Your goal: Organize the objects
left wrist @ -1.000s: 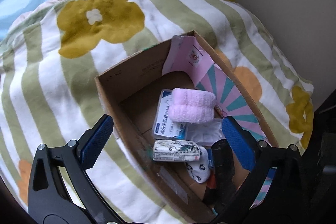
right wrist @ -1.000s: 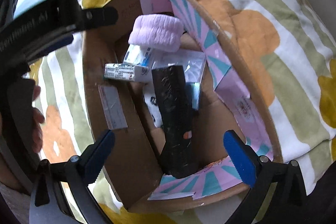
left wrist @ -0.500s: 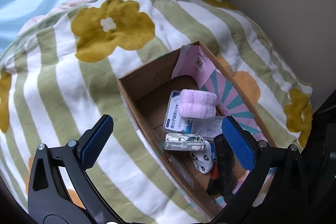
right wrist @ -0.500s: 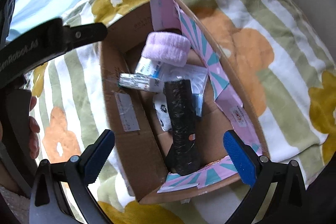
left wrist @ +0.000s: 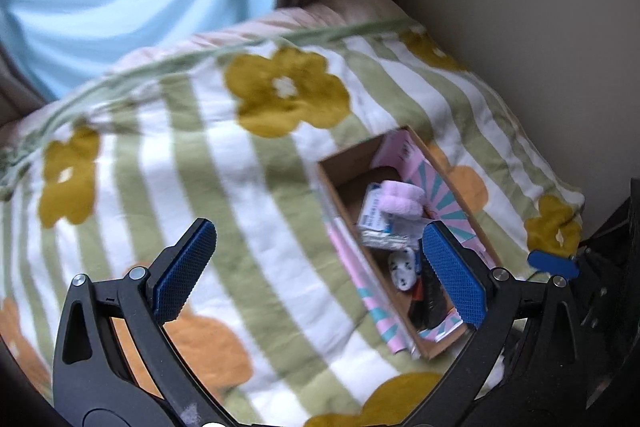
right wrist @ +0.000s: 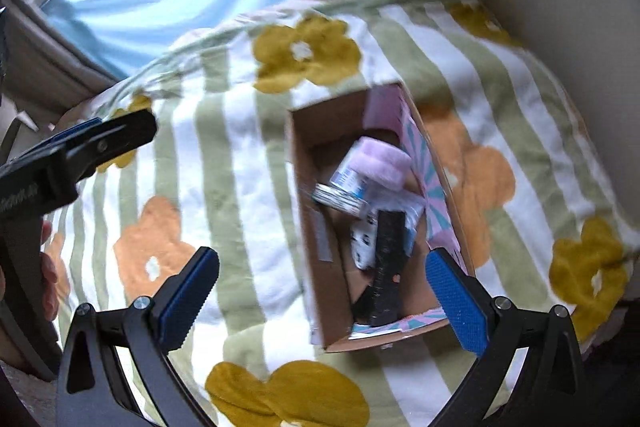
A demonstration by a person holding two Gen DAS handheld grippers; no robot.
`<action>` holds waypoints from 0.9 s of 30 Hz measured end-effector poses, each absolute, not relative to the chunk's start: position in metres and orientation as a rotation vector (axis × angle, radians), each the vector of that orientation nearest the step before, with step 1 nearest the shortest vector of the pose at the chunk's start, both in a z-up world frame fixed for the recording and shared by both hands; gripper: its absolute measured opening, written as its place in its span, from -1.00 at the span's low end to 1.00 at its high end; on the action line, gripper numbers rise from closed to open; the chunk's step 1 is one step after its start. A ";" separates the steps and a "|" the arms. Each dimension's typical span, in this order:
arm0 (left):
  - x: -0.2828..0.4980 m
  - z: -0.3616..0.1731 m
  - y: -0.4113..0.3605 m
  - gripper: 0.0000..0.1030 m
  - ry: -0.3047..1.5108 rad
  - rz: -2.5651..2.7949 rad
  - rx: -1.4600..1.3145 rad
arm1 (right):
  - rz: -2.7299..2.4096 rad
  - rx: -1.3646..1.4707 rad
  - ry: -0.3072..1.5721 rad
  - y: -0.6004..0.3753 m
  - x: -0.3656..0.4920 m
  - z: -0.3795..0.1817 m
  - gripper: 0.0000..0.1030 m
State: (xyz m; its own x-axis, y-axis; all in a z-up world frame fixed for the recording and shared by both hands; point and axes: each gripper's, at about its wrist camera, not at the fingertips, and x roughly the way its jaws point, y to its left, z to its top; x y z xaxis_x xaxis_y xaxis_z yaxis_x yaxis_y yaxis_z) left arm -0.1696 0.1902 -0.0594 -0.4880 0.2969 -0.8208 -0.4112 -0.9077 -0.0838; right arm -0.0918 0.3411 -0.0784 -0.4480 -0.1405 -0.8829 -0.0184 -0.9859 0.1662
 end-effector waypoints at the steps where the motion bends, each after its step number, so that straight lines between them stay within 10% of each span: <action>1: -0.164 -0.050 0.178 0.99 0.162 2.419 -1.284 | -2.598 1.589 -0.223 0.334 -0.091 -0.070 0.99; 27: -0.024 -0.038 -0.019 0.99 -0.150 2.760 -1.406 | -2.508 1.393 0.078 0.218 -0.048 -0.032 0.99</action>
